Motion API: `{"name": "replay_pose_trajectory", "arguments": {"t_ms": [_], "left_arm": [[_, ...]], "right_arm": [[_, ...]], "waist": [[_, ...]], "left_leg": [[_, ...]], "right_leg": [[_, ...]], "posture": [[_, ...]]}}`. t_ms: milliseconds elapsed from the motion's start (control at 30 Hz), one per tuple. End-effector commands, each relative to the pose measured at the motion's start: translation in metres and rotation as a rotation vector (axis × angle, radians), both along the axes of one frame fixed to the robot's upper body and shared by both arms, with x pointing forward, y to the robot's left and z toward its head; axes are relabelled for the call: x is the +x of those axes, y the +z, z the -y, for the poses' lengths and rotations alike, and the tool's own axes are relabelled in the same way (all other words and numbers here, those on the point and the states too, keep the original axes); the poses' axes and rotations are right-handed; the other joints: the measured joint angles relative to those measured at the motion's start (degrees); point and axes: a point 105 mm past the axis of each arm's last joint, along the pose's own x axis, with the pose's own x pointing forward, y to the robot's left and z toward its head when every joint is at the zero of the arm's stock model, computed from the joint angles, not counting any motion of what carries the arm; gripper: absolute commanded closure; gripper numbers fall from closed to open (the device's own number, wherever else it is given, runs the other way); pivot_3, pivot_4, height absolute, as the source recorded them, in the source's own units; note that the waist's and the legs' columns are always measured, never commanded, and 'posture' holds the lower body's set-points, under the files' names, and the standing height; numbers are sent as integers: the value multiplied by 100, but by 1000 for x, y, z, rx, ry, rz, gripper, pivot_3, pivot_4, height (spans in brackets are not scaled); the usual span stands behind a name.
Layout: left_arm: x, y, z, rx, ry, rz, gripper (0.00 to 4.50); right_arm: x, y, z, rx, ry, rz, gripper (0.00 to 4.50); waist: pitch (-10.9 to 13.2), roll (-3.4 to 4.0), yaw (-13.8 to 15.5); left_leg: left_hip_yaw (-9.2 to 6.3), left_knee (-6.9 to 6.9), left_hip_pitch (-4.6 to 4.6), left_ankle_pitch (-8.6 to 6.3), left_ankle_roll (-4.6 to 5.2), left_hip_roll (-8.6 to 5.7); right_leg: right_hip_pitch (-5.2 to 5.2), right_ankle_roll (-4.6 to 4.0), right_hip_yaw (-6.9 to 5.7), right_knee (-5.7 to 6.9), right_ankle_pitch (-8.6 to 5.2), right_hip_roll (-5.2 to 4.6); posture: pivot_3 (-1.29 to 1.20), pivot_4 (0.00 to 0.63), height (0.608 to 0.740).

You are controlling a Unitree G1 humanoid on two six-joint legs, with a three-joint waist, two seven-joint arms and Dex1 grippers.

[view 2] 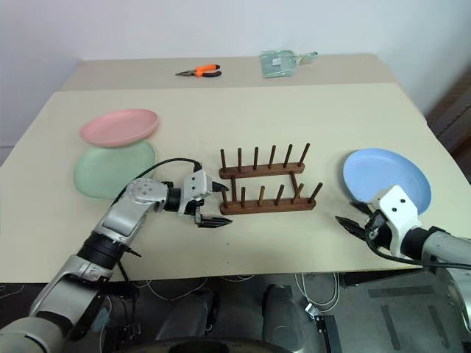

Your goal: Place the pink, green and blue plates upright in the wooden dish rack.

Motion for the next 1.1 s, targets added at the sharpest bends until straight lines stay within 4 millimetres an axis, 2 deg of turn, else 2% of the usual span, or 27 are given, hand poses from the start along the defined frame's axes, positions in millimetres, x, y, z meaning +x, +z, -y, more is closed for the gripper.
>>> {"name": "replay_pose_trajectory", "arguments": {"t_ms": [33, 67, 133, 200, 300, 433, 533, 633, 800, 900, 933, 967, 1000, 1033, 1100], "left_arm": [[-19, 3, -38, -15, 112, -92, 616], [-26, 5, -38, -32, 109, -115, 1035], [-47, 8, -29, -55, 60, -152, 1923], [-60, 1, -9, -47, 27, -138, 2940], [-58, -9, 15, -43, 53, -91, 2940], [-27, -15, 32, -47, 217, 18, 2940], [-2, -19, 30, -33, 356, 61, 2940], [22, -19, 20, -27, 476, 105, 2940], [26, -17, 20, -44, 466, 128, 2940], [21, -7, 13, -95, 445, 113, 3005], [15, 12, 8, -213, 435, 69, 3005], [11, 31, 0, -322, 437, 38, 2460], [10, 49, -9, -411, 452, 30, 2144], [15, 66, -25, -479, 515, 59, 1715], [31, 89, -56, -540, 689, 135, 612]], "right_arm": [[-7, 1, -16, -2, 75, -9, 3882], [-7, -1, -19, 3, 83, -13, 4438], [-6, -7, -28, 6, 102, -18, 4500], [3, -18, -35, 24, 77, -5, 4500], [20, -32, -40, -20, 47, 16, 4500], [43, -39, -47, -53, 12, 55, 4500], [58, -40, -50, -87, -14, 101, 4500], [85, -32, -49, -93, -77, 172, 4500], [106, -21, -44, -101, -120, 236, 4500], [101, -11, -49, -47, -67, 221, 3692], [94, -7, -56, -20, -12, 213, 3267], [88, -3, -61, -5, 29, 210, 2728], [84, 0, -64, 0, 58, 210, 2246], [82, 2, -66, -5, 70, 215, 1741], [81, 4, -67, -14, 77, 220, 621]], "waist": [[0, 0, -103], [-2, 3, -115], [-1, 5, -99], [1, -1, -75], [2, -3, 56], [1, -3, 126], [-3, -8, 135], [-10, -8, 63], [-13, -4, 28], [-13, -4, 27], [-11, -1, 9], [-9, 2, -15], [-2, 4, -32], [4, 3, -34], [5, 2, -11]], "left_leg": [[1, -9, 7, -1, 1, 4], [-2, -16, 10, -1, 0, 9], [-6, -18, 13, -1, 0, 14], [0, -8, 8, -2, -1, 14], [-6, 12, -2, -3, -3, 5], [-6, 22, -10, -2, -2, -3], [-4, 23, 0, -2, -2, -10], [-4, 14, 12, -1, -2, -7], [-5, 14, 16, 2, -3, -8], [-5, 11, 8, 2, -3, -9], [-6, 11, 9, 2, -3, -9], [-5, 9, 6, 2, -3, -8], [-5, 2, 6, 2, -3, -6], [-9, 0, 1, 2, -3, -4], [-21, 8, -10, 2, -3, -3]], "right_leg": [[-1, -1, 2, 0, -1, 1], [-1, -5, 2, 1, -4, 1], [-1, -7, 6, 2, -6, -4], [3, -17, 6, -2, -12, -6], [12, -17, 4, -7, -14, -12], [16, -16, 4, -10, -13, -13], [21, -15, 2, -3, -13, -9], [23, -14, 0, 1, -12, -3], [23, -17, 0, 9, -8, -2], [12, 1, 0, 10, 2, -1], [12, 2, 0, 10, 2, 0], [6, 2, 1, 10, 2, 1], [3, 2, 1, 10, 2, 1], [-3, 2, 1, 12, 2, 1], [-7, 2, -7, 12, 1, 3]], "posture": [[0, 150, 740], [0, 150, 740], [0, 150, 740], [0, 150, 740], [0, 150, 740], [0, 150, 740], [0, 150, 740], [0, 150, 740], [0, 150, 740], [0, 150, 740], [0, 150, 740], [0, 150, 740], [0, 150, 740], [0, 150, 740], [0, 150, 740]]}}
